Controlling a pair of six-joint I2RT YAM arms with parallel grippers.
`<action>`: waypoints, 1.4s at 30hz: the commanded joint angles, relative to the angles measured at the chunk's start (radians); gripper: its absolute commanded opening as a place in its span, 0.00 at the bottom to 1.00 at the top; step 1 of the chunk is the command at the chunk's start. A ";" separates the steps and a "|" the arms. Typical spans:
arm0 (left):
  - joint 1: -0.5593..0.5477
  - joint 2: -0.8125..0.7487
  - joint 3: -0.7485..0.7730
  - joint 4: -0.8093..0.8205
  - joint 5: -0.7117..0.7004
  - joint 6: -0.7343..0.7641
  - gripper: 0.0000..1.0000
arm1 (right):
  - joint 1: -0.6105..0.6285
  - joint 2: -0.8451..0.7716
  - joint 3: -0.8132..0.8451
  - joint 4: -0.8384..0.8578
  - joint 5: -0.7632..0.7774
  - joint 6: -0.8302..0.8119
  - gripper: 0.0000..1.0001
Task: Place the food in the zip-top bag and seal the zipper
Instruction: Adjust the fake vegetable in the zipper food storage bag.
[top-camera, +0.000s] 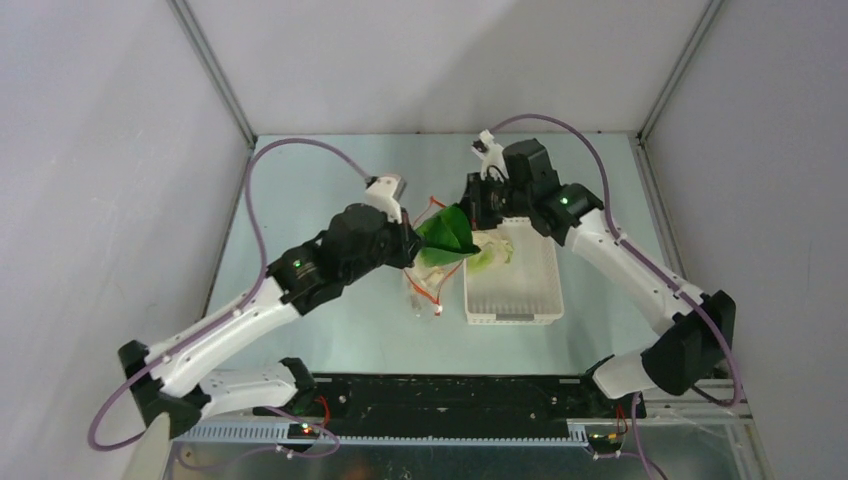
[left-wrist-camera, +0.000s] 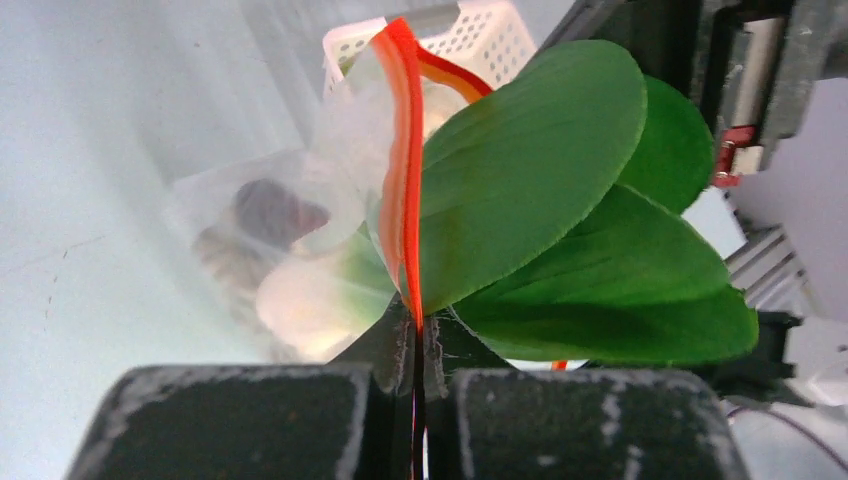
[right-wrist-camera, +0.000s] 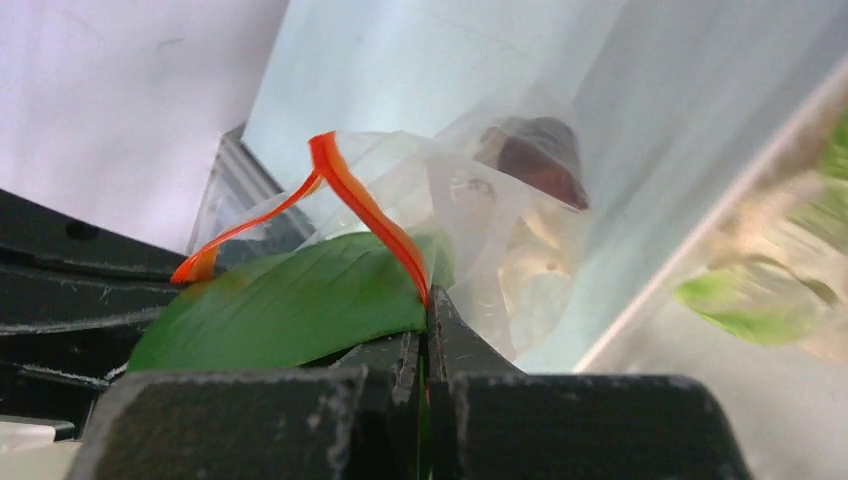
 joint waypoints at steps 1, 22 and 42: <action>-0.050 -0.113 -0.029 0.005 -0.183 -0.181 0.00 | 0.023 0.072 0.156 -0.053 -0.077 -0.032 0.00; -0.053 -0.040 -0.030 -0.100 -0.425 -0.431 0.00 | 0.013 0.035 0.153 -0.009 0.272 0.043 0.83; -0.052 -0.071 -0.041 -0.083 -0.401 -0.438 0.00 | 0.290 -0.256 -0.333 0.637 0.396 -0.134 0.99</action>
